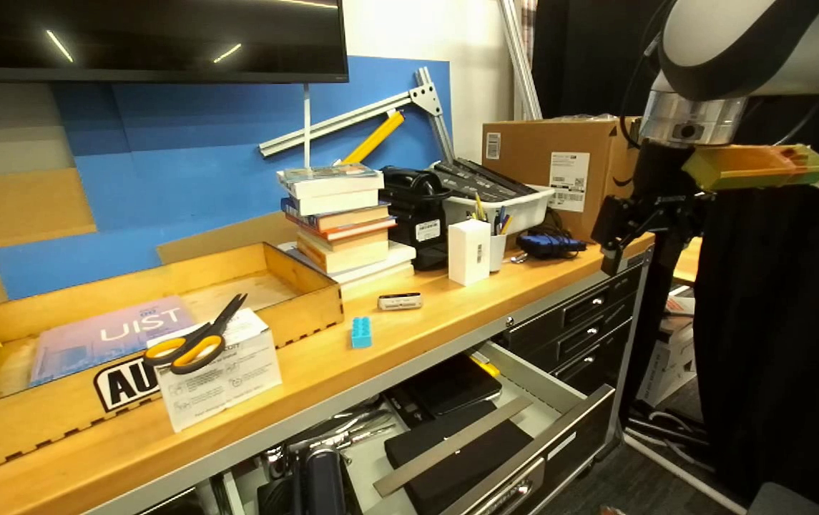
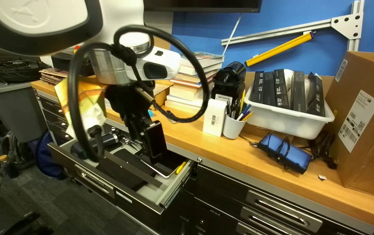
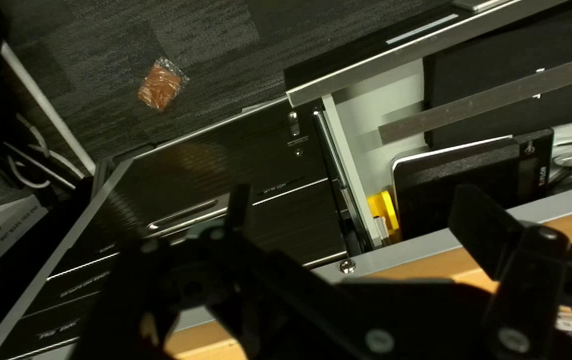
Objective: Put the blue block in the drawer and close it
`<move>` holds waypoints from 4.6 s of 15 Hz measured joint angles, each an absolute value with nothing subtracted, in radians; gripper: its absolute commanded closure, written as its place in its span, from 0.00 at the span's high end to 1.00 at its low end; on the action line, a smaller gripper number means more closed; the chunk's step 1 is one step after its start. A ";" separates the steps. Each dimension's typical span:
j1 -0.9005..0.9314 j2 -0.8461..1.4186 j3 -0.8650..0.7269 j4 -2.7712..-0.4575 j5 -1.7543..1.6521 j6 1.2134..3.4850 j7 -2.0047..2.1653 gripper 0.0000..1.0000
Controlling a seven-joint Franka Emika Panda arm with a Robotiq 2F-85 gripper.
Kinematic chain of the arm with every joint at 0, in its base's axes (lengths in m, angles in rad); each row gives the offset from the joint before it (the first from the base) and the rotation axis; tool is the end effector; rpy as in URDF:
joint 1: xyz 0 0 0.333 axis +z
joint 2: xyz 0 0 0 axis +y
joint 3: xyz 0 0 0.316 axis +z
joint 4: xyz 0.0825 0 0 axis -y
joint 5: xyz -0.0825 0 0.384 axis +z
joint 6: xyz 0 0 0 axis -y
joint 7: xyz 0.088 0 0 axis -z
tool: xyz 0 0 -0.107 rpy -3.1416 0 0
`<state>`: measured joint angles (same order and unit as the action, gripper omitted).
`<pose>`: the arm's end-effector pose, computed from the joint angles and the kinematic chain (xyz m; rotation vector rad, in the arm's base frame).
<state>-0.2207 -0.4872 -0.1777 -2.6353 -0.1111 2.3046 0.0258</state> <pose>0.3646 -0.1547 0.4155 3.0559 -0.5277 0.2317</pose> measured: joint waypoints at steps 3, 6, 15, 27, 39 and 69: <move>-0.224 -0.449 -0.079 -2.622 -0.166 2.395 0.170 1.00; -0.222 -0.364 0.065 -2.569 -0.270 2.472 0.358 1.00; -0.107 -0.008 0.194 -2.299 -0.434 2.452 0.662 1.00; 0.156 0.261 0.086 -2.080 -0.368 2.516 0.762 1.00; 0.290 0.424 -0.075 -1.925 -0.482 2.559 0.950 0.13; 0.089 0.142 -0.090 -2.530 -0.482 2.442 0.742 1.00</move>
